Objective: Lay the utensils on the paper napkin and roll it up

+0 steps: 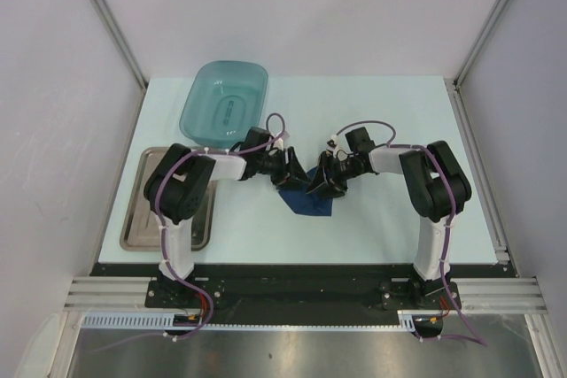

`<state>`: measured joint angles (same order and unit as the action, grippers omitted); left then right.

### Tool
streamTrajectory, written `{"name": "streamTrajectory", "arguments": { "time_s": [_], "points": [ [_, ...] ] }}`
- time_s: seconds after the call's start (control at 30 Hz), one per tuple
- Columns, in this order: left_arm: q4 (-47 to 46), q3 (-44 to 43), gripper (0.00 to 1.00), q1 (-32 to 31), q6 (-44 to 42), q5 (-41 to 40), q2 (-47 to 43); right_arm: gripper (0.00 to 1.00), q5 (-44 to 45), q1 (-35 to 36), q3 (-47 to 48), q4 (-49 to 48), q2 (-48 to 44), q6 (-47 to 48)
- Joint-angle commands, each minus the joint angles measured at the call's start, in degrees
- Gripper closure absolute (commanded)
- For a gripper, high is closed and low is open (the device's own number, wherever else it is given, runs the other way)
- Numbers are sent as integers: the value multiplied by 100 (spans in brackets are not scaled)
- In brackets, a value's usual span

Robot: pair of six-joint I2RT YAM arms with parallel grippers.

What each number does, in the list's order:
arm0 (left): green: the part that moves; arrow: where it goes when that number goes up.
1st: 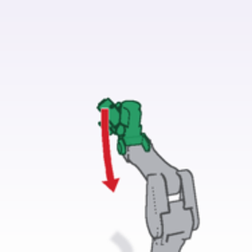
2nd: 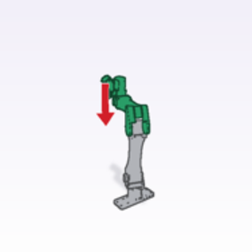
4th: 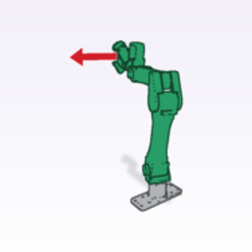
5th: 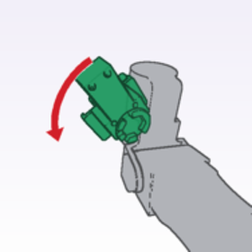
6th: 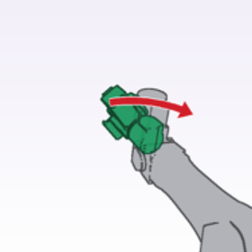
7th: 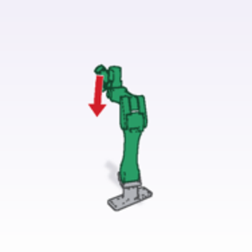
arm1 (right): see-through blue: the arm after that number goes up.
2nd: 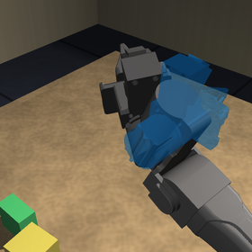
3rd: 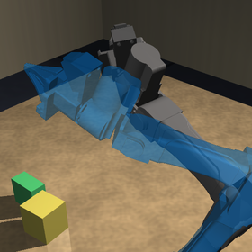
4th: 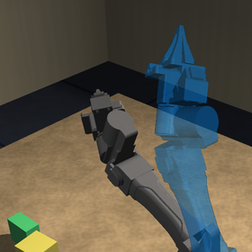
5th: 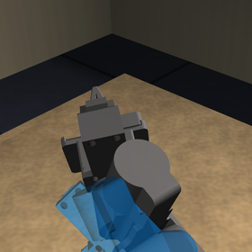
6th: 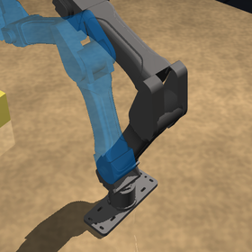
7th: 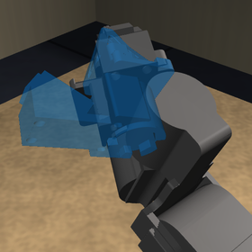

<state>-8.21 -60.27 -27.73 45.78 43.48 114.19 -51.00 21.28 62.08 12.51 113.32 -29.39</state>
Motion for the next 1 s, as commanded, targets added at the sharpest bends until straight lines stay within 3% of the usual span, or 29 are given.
{"name": "streamTrajectory", "arguments": {
  "time_s": [0.0,0.23,0.47,0.63,0.97],
  "points": [
    [249,-292,44,-136,-201,177,59,42,240,26,85,-21,59,152],
    [486,-415,51,-189,-315,222,86,41,301,26,93,-21,6,179],
    [505,-407,35,-198,-254,213,77,41,345,34,84,-30,-55,249],
    [197,-424,35,-198,1,248,129,41,381,34,32,-38,-82,267],
    [539,-644,57,-286,-130,336,235,41,328,26,58,-100,-38,214]
  ]
}}
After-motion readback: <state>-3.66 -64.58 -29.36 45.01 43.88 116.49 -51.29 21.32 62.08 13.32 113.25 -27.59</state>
